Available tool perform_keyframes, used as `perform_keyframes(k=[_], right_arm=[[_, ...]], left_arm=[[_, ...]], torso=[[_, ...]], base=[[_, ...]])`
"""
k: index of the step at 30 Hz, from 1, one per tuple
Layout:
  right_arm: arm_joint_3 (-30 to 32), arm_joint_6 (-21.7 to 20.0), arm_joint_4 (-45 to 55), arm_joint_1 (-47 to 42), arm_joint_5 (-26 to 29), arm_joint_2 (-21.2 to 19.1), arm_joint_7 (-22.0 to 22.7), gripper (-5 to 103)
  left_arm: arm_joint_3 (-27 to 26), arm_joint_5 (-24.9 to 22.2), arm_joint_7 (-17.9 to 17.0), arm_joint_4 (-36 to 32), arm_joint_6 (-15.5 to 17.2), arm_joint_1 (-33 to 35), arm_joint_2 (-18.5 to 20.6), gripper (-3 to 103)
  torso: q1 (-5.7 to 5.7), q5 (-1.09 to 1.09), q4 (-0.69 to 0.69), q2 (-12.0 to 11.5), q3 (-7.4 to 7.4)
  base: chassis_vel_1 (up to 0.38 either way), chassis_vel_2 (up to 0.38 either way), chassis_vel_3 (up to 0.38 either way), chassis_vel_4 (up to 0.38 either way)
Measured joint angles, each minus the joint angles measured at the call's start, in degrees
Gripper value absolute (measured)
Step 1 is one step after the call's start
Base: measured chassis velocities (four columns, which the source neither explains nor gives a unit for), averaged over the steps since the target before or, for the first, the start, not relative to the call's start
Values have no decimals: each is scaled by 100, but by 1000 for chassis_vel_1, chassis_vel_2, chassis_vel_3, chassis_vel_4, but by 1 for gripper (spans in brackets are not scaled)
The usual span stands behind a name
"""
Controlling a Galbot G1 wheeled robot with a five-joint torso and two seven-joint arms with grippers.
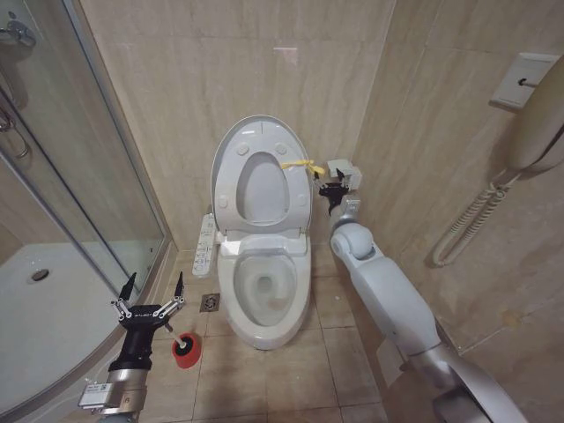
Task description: Open the toilet lid, clean the toilet bowl with a toilet brush, close the toilet lid, and flush.
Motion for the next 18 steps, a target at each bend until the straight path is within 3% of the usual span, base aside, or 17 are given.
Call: perform_keyframes(k=[1, 2, 8, 9, 18], right_arm=[[-1, -15, 85, -76, 9, -39, 4, 61], [-1, -20, 151, -130, 15, -63, 8, 89], [42, -54, 442, -342, 66, -175, 39, 89], [74, -91, 570, -429, 103, -213, 73, 100], [428, -182, 1283, -1325, 202, -229, 208, 100]], left_arm=[[0, 0, 0, 0, 0, 0, 0, 100], [0, 0, 0, 0, 0, 0, 0, 100], [0, 0, 0, 0, 0, 0, 0, 100], [0, 0, 0, 0, 0, 0, 0, 100], [0, 0, 0, 0, 0, 0, 0, 100]], torso=[[0, 0, 0, 0, 0], [0, 0, 0, 0, 0], [0, 0, 1, 0, 0], [0, 0, 0, 0, 0], [0, 1, -1, 0, 0]], base=[[0, 0, 0, 0], [0, 0, 0, 0], [0, 0, 0, 0], [0, 0, 0, 0], [0, 0, 0, 0]])
